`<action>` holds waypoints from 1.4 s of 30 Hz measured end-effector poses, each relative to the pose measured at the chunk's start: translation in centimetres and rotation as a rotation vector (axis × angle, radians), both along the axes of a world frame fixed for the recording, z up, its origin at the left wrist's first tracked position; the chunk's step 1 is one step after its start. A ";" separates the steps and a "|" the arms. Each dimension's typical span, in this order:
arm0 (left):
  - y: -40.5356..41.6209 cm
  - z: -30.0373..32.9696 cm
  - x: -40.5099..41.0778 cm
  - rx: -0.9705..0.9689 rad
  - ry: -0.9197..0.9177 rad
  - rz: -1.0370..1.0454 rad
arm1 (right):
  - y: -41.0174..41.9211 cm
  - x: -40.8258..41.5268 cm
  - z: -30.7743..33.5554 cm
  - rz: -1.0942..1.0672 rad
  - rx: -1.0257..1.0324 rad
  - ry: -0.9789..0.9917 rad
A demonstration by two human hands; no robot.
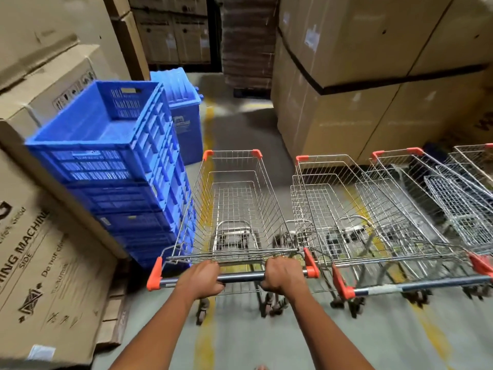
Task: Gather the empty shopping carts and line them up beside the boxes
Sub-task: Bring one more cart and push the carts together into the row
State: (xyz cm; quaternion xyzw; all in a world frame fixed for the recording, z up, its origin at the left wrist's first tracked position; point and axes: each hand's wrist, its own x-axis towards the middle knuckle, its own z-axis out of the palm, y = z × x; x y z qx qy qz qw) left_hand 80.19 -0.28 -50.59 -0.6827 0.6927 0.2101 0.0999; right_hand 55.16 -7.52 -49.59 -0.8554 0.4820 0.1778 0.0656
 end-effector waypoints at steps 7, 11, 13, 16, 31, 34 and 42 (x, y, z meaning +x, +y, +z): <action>0.0 0.8 -0.3 0.023 0.014 0.036 | 0.1 0.0 0.5 0.021 -0.004 0.015; 0.4 1.1 -0.4 0.027 0.007 0.030 | 0.4 -0.2 0.4 0.016 0.019 0.030; 0.8 1.2 -0.5 0.025 0.015 0.035 | 0.9 -0.2 0.6 0.006 0.017 0.027; 1.4 1.0 -0.5 0.031 0.023 0.028 | 1.8 -0.2 0.7 0.002 0.002 0.029; 3.5 1.5 -3.4 0.007 0.019 -0.015 | 3.5 -3.0 -0.8 -0.043 -0.059 -0.021; 3.4 1.5 -3.5 0.003 0.022 -0.015 | 3.4 -3.0 -0.8 -0.037 -0.062 -0.029; 3.4 1.7 -3.6 -0.005 0.025 -0.025 | 3.2 -3.2 -1.2 0.000 -0.078 0.007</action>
